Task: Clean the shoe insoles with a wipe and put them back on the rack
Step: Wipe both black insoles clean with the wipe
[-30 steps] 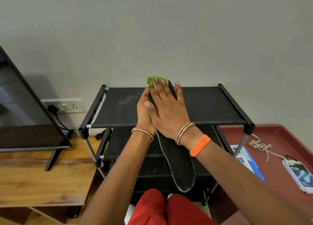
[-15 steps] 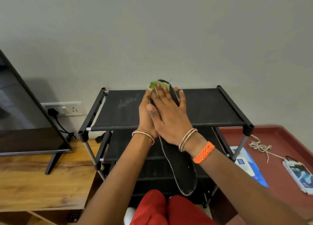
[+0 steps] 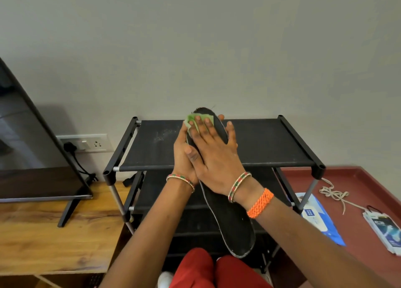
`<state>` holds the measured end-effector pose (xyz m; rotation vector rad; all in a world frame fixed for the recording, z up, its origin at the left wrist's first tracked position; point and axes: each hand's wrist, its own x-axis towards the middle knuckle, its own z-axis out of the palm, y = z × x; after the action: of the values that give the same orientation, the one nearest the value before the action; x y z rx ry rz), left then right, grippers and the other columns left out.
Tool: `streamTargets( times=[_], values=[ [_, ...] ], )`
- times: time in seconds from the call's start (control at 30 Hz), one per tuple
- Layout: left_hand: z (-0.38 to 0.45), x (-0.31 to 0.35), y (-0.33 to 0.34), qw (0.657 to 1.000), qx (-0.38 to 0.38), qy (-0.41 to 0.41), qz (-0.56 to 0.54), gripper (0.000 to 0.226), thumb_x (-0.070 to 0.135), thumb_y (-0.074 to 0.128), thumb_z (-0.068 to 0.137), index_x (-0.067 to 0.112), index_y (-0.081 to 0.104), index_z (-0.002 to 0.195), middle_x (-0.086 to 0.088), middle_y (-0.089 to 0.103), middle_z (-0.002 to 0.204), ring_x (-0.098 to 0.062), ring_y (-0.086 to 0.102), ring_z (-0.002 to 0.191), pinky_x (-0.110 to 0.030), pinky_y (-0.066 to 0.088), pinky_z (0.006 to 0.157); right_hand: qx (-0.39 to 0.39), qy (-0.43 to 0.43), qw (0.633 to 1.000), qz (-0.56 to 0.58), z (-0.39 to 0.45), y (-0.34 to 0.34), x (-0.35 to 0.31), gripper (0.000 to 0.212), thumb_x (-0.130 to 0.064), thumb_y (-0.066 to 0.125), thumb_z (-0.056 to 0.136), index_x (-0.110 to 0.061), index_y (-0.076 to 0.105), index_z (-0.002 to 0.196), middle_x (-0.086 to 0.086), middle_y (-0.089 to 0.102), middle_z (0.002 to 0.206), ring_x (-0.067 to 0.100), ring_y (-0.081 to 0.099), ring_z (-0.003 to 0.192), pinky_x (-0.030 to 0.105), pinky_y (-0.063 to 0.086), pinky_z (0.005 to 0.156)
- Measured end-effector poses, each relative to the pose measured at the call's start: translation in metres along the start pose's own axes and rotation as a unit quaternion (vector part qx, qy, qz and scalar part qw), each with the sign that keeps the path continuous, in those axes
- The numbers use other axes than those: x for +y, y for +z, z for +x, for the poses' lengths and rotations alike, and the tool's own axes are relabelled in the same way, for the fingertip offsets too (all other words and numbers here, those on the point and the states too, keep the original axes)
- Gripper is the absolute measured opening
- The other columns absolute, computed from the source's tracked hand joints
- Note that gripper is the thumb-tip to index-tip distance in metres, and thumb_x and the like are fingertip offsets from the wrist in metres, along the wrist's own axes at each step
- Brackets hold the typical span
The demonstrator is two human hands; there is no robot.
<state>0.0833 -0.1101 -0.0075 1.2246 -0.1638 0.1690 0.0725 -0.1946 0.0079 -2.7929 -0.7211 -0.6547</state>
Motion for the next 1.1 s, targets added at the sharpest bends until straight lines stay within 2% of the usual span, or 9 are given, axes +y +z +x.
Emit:
streamTargets(
  times=[0.1, 0.23, 0.33, 0.43, 0.57, 0.7, 0.83, 0.97, 1.1],
  values=[
    [0.003, 0.005, -0.002, 1.000, 0.008, -0.018, -0.024, 0.037, 0.018, 0.025, 0.104, 0.003, 0.045, 0.131, 0.022, 0.071, 0.089, 0.007, 0.064, 0.090, -0.010, 0.049, 0.074, 0.002, 0.004, 1.000, 0.007, -0.005, 0.001, -0.006, 0.068, -0.054, -0.004, 0.092, -0.021, 0.007, 0.150, -0.001, 0.001, 0.158, 0.016, -0.008, 0.145, 0.050, -0.013, 0.113],
    [0.013, 0.018, -0.005, 0.970, -0.011, -0.112, -0.216, 0.059, 0.046, 0.020, 0.098, 0.009, 0.049, 0.134, -0.007, 0.058, 0.127, -0.023, 0.061, 0.104, -0.039, 0.051, 0.090, -0.025, -0.024, 0.994, 0.103, -0.039, -0.002, -0.022, 0.069, -0.056, -0.005, 0.091, -0.021, 0.008, 0.150, -0.002, 0.007, 0.158, 0.010, -0.006, 0.144, 0.053, -0.011, 0.114],
    [0.006, 0.022, 0.002, 0.962, 0.012, -0.124, -0.243, 0.058, 0.046, 0.020, 0.099, 0.011, 0.062, 0.119, -0.007, 0.067, 0.113, -0.021, 0.063, 0.099, -0.033, 0.055, 0.082, -0.043, -0.026, 0.992, 0.114, -0.043, -0.005, -0.019, 0.071, -0.056, -0.007, 0.090, -0.022, 0.010, 0.149, -0.005, 0.009, 0.157, 0.008, -0.004, 0.144, 0.052, -0.013, 0.113],
    [-0.004, 0.018, 0.012, 0.973, 0.023, -0.088, -0.212, 0.047, 0.029, 0.023, 0.104, 0.010, 0.064, 0.089, -0.003, 0.072, 0.067, -0.008, 0.069, 0.063, -0.018, 0.054, 0.053, -0.014, -0.025, 0.998, 0.049, -0.024, -0.007, -0.009, 0.071, -0.056, -0.008, 0.090, -0.022, 0.014, 0.149, -0.004, 0.012, 0.157, 0.011, 0.002, 0.145, 0.053, -0.010, 0.113],
    [-0.012, 0.017, 0.018, 0.955, -0.004, -0.096, -0.279, 0.062, 0.034, 0.021, 0.103, 0.014, 0.077, 0.088, -0.008, 0.073, 0.096, -0.018, 0.071, 0.089, -0.029, 0.058, 0.069, 0.011, 0.010, 1.000, -0.027, 0.001, -0.008, 0.000, 0.063, -0.051, 0.000, 0.094, -0.022, 0.010, 0.150, -0.003, 0.006, 0.158, 0.013, -0.001, 0.145, 0.053, -0.012, 0.113],
    [-0.010, 0.024, 0.011, 0.967, -0.023, -0.083, -0.241, 0.054, 0.027, 0.017, 0.104, 0.011, 0.068, 0.097, -0.002, 0.074, 0.080, -0.012, 0.071, 0.073, -0.023, 0.056, 0.059, 0.005, -0.017, 1.000, 0.016, -0.010, -0.017, -0.011, 0.071, -0.054, -0.005, 0.091, -0.021, 0.017, 0.150, -0.002, 0.012, 0.157, 0.012, 0.001, 0.145, 0.052, -0.015, 0.112],
    [0.008, 0.028, -0.009, 0.955, -0.020, -0.101, -0.279, 0.055, 0.046, 0.019, 0.101, 0.014, 0.042, 0.140, -0.010, 0.059, 0.128, -0.027, 0.061, 0.105, -0.039, 0.056, 0.081, -0.039, -0.077, 0.993, 0.081, -0.036, -0.023, -0.018, 0.074, -0.057, -0.005, 0.090, -0.020, 0.021, 0.148, -0.003, 0.018, 0.156, 0.008, 0.008, 0.144, 0.049, -0.019, 0.112],
    [-0.001, 0.026, 0.005, 0.949, -0.052, -0.117, -0.287, 0.062, 0.051, 0.024, 0.098, 0.008, 0.065, 0.113, -0.012, 0.068, 0.108, -0.024, 0.068, 0.094, -0.034, 0.057, 0.075, -0.015, -0.060, 0.998, 0.005, -0.018, -0.023, -0.004, 0.070, -0.055, -0.004, 0.092, -0.021, 0.018, 0.149, -0.002, 0.016, 0.156, 0.013, 0.008, 0.145, 0.051, -0.017, 0.112],
    [-0.004, 0.025, 0.007, 0.960, -0.053, -0.105, -0.255, 0.046, 0.043, 0.037, 0.097, 0.012, 0.061, 0.122, -0.009, 0.057, 0.131, -0.026, 0.057, 0.118, -0.041, 0.041, 0.104, 0.015, -0.036, 0.996, -0.075, 0.005, -0.027, 0.004, 0.065, -0.050, 0.002, 0.094, -0.020, 0.021, 0.149, -0.001, 0.017, 0.156, 0.014, 0.009, 0.145, 0.050, -0.014, 0.113]
  ],
)
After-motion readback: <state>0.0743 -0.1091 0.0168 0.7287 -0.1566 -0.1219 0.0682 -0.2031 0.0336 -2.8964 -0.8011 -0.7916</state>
